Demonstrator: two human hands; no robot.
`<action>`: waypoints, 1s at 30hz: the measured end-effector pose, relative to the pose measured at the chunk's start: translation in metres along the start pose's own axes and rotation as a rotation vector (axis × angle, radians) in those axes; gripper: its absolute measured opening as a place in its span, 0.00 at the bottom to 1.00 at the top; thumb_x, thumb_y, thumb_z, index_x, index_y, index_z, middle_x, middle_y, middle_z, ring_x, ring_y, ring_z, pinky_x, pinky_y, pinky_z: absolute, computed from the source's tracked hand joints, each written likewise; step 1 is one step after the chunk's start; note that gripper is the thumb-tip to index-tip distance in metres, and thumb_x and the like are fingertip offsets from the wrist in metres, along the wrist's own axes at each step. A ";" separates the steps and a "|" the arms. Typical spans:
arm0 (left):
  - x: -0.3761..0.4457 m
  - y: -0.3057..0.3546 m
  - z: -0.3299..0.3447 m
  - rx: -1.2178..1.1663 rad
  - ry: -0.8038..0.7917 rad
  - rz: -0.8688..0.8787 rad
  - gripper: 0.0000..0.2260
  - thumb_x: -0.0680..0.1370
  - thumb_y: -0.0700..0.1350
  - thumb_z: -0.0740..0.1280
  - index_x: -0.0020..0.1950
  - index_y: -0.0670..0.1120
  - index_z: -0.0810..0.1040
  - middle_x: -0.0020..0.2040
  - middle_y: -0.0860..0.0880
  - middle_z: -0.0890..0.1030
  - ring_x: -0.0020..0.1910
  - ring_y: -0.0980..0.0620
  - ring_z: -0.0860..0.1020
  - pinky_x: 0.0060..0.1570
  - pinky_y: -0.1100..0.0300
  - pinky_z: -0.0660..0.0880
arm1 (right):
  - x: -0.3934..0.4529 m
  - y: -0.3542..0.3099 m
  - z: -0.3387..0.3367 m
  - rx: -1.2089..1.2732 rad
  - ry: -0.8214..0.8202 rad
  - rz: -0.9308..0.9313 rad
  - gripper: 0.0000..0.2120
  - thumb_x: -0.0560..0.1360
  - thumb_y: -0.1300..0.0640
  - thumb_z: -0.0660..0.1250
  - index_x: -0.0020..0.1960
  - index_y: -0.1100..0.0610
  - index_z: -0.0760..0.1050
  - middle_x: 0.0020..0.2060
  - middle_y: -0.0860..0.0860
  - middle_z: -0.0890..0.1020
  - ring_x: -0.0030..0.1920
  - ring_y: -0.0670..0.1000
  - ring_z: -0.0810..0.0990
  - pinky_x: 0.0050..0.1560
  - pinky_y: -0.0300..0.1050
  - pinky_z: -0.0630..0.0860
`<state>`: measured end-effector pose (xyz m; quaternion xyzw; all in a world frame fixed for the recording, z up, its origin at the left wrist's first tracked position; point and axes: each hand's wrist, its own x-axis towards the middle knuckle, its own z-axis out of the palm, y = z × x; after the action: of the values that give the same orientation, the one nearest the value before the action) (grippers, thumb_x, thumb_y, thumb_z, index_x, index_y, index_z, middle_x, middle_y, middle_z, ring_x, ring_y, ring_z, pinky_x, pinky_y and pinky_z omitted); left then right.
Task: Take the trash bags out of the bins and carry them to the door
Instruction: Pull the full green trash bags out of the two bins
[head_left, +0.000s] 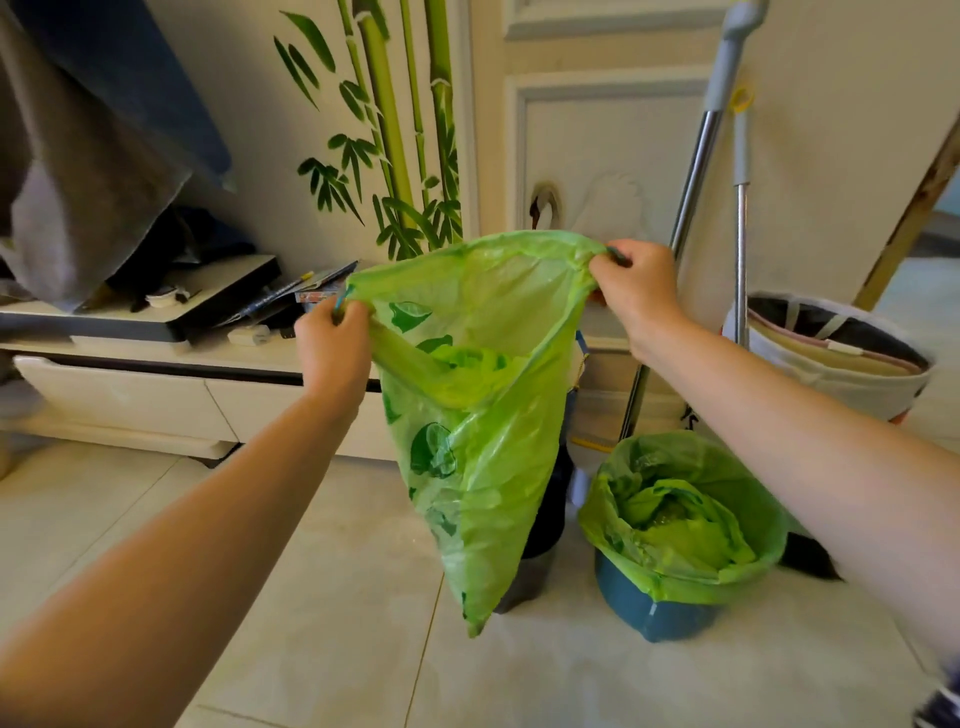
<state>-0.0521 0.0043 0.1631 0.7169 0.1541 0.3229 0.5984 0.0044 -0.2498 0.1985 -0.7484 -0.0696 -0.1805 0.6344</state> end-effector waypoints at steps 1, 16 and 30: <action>-0.003 0.007 -0.005 -0.002 0.013 0.014 0.08 0.75 0.40 0.59 0.35 0.45 0.68 0.30 0.51 0.64 0.28 0.56 0.61 0.25 0.67 0.59 | -0.002 -0.007 -0.003 0.011 0.006 -0.012 0.09 0.75 0.66 0.60 0.41 0.65 0.78 0.34 0.55 0.77 0.30 0.39 0.77 0.29 0.30 0.73; -0.061 0.068 -0.070 -0.018 0.000 0.040 0.09 0.72 0.40 0.60 0.32 0.47 0.66 0.29 0.51 0.61 0.29 0.55 0.60 0.31 0.60 0.59 | -0.068 -0.075 -0.044 0.033 -0.011 -0.074 0.10 0.69 0.64 0.64 0.30 0.60 0.75 0.23 0.48 0.71 0.28 0.47 0.70 0.32 0.40 0.67; -0.101 0.001 -0.116 0.215 -0.167 -0.176 0.06 0.70 0.42 0.62 0.35 0.42 0.75 0.33 0.43 0.71 0.33 0.49 0.70 0.36 0.56 0.68 | -0.155 -0.030 -0.052 -0.076 -0.211 0.056 0.16 0.68 0.69 0.60 0.25 0.57 0.59 0.19 0.46 0.56 0.24 0.45 0.56 0.24 0.38 0.54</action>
<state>-0.2020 0.0307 0.1447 0.7849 0.1998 0.1902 0.5548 -0.1583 -0.2760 0.1771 -0.7883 -0.1083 -0.0854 0.5997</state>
